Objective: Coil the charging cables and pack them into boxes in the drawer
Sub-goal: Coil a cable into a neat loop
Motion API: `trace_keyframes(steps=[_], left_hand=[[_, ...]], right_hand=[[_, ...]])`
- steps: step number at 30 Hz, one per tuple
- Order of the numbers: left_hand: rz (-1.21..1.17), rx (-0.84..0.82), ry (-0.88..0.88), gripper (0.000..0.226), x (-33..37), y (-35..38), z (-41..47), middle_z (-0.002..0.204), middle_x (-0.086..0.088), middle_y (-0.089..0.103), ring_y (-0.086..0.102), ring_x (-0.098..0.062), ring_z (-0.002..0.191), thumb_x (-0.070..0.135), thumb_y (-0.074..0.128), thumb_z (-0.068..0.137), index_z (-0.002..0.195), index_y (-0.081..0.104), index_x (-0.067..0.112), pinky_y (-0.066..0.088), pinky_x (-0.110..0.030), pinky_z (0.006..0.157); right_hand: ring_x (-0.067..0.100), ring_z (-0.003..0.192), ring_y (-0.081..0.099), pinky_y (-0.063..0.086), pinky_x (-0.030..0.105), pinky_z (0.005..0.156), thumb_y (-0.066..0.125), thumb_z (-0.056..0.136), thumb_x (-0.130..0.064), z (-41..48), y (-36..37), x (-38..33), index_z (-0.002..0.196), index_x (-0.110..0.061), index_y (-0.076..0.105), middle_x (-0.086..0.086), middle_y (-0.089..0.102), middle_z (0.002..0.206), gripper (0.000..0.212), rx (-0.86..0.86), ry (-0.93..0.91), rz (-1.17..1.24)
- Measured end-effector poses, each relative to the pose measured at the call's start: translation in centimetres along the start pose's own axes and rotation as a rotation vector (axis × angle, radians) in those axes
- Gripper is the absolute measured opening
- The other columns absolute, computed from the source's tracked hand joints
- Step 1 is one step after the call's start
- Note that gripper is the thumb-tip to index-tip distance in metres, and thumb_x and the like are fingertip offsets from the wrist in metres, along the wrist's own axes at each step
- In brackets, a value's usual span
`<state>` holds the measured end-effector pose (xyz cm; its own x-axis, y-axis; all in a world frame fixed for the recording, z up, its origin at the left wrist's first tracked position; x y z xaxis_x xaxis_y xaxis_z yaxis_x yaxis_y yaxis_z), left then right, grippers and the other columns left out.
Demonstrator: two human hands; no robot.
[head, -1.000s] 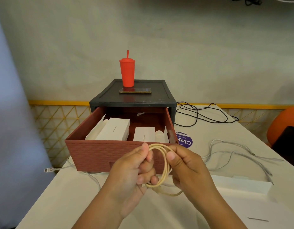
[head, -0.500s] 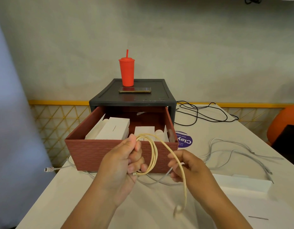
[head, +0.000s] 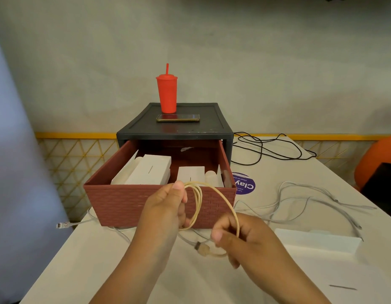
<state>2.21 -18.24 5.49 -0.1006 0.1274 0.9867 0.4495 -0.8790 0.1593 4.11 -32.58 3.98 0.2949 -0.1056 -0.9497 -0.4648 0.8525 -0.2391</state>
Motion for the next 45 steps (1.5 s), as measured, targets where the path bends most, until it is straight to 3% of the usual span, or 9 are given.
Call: trace_keyframes(steps=[6,10,13,16,21,27,33,39,45], left_hand=[[-0.367,-0.262,-0.160,0.026,0.6,-0.6,-0.5,0.045,0.005,0.022,0.023,-0.005,0.033,0.030,0.049,0.078,0.061,0.047,0.010,0.039,-0.021,0.039],[-0.467,-0.350,-0.270,0.028,0.3,0.0,-0.9,0.046,0.005,0.020,0.023,-0.005,0.032,0.028,0.049,0.081,0.060,0.049,0.010,0.041,-0.021,0.038],[-0.525,-0.396,-0.343,0.028,0.0,0.6,-1.2,0.046,0.005,0.021,0.025,-0.004,0.031,0.029,0.048,0.083,0.061,0.049,0.010,0.042,-0.020,0.040],[-0.568,-0.418,-0.403,0.029,-0.5,1.0,-1.6,0.045,0.005,0.022,0.026,-0.004,0.031,0.030,0.049,0.083,0.061,0.050,0.010,0.043,-0.020,0.040],[-0.505,-0.308,-0.317,0.027,-1.0,1.6,-2.0,0.042,0.005,0.024,0.025,-0.005,0.030,0.029,0.051,0.078,0.061,0.048,0.009,0.042,-0.022,0.042],[-0.152,-0.145,-0.039,0.035,-0.7,1.7,-1.9,0.036,0.009,0.029,0.031,-0.004,0.031,0.023,0.041,0.094,0.062,0.042,0.010,0.035,-0.016,0.041],[0.027,-0.131,0.113,0.039,-1.9,1.8,-1.9,0.048,0.005,0.057,0.054,-0.007,0.050,0.022,0.040,0.096,0.062,0.056,0.010,0.047,-0.024,0.054],[0.126,-0.127,0.191,0.053,-1.7,1.5,-1.7,0.041,0.013,0.050,0.050,0.000,0.046,0.020,0.038,0.096,0.051,0.062,0.034,0.040,-0.028,0.061],[0.048,-0.098,0.132,0.046,-1.2,1.0,-1.5,0.036,0.009,0.038,0.038,-0.001,0.037,0.020,0.039,0.095,0.052,0.053,0.018,0.038,-0.021,0.049]], right_hand=[[0.003,0.052,0.053,0.046,0.017,0.059,0.063,0.085,-0.012,1.1,-3.1,1.0,0.063,-0.016,0.061,-0.007,0.060,0.053,0.022,0.341,0.045,-0.102],[0.003,0.051,0.055,0.051,0.015,0.052,0.052,0.088,-0.004,1.7,-2.9,1.7,0.069,-0.008,0.058,-0.001,0.059,0.058,0.020,0.382,0.093,0.554],[0.005,0.047,0.053,0.050,0.014,0.045,0.069,0.068,-0.016,1.9,-2.1,2.1,0.068,-0.007,0.062,0.004,0.057,0.060,0.011,0.295,0.127,0.888],[0.006,0.045,0.054,0.050,0.016,0.043,0.095,0.027,-0.026,2.0,-1.2,2.8,0.065,-0.008,0.070,0.006,0.059,0.060,0.049,0.227,0.189,0.991],[0.013,0.048,0.056,0.051,0.021,0.049,0.064,0.067,-0.009,1.6,0.9,2.9,0.072,-0.003,0.074,0.010,0.063,0.061,0.013,0.047,0.296,0.949],[0.019,0.062,0.060,0.051,0.029,0.057,0.057,0.057,-0.015,1.3,1.9,2.5,0.096,-0.002,0.071,0.012,0.062,0.074,0.043,-0.107,0.371,1.036],[0.012,0.061,0.063,0.052,0.027,0.056,0.049,0.086,0.005,1.1,2.8,2.0,0.094,-0.007,0.061,0.005,0.065,0.070,0.019,-0.040,0.337,0.709],[0.015,0.049,0.055,0.048,0.023,0.046,0.051,0.088,0.006,0.6,3.4,2.4,0.096,-0.006,0.057,0.003,0.061,0.064,0.015,-0.067,0.389,0.699],[0.017,0.048,0.055,0.047,0.025,0.046,0.055,0.077,0.015,0.6,2.7,2.2,0.106,-0.004,0.054,0.007,0.060,0.071,0.035,-0.124,0.347,0.578]])
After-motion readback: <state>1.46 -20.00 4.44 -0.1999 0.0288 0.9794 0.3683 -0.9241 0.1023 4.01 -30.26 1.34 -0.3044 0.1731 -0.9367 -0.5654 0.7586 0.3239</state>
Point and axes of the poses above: each hand's wrist, its own z-axis towards the middle knuckle, its own y-axis out of the palm, x = y × z, the point moved 2 cm from there along z, towards the middle knuckle
